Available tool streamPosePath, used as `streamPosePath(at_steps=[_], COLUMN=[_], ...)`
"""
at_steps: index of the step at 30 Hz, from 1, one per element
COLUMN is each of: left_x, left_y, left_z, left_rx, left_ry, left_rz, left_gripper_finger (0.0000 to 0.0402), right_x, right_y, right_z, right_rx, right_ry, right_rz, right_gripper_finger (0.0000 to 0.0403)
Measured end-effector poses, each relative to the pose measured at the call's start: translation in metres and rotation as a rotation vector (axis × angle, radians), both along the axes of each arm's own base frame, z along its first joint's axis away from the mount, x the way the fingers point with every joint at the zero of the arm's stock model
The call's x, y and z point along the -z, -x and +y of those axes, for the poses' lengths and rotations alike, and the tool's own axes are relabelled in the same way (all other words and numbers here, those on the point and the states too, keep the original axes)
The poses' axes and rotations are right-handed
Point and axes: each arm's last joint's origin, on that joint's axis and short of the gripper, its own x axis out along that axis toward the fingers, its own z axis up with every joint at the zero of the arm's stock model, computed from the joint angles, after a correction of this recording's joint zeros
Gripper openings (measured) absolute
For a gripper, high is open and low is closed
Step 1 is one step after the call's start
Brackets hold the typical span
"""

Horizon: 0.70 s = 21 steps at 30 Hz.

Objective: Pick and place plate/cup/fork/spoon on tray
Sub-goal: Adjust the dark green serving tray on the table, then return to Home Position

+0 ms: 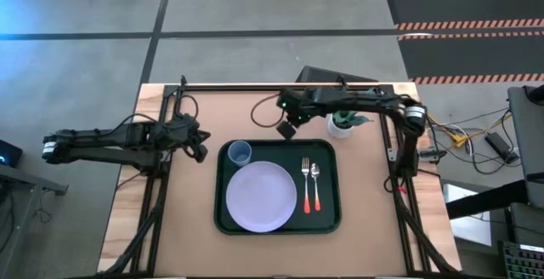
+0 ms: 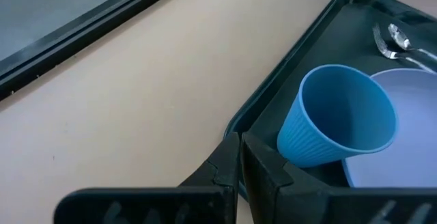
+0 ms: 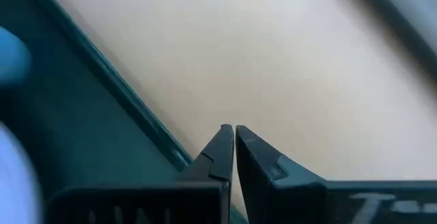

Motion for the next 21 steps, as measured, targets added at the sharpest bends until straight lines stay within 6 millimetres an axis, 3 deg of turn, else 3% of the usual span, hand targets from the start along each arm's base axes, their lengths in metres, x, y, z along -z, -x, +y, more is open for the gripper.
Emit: streamPosePath(at_steps=[4,8,15,21], left_x=[-0.002,-0.002,-0.004,-0.003], left_y=[0.001,0.001,0.002,0.004], left_z=[0.000,0.000,0.000,-0.004], left_rx=[0.002,0.004,0.010,0.082], left_ry=[0.001,0.003,0.003,0.121], left_rz=[-0.010,-0.012,-0.021,-0.055], left_gripper_finger=[0.0000,0.0000,0.0000,0.0000], right_x=[-0.060,-0.114,-0.180,-0.218], right_y=[0.007,0.029,0.076,0.119], right_z=[0.008,0.018,0.047,0.082], right_rx=[-0.030,-0.057,-0.118,-0.201], right_ry=[0.125,0.226,0.344,0.361], right_rz=[-0.142,-0.267,-0.440,-0.598], right_gripper_finger=[0.0008,0.0008,0.0008,0.0008])
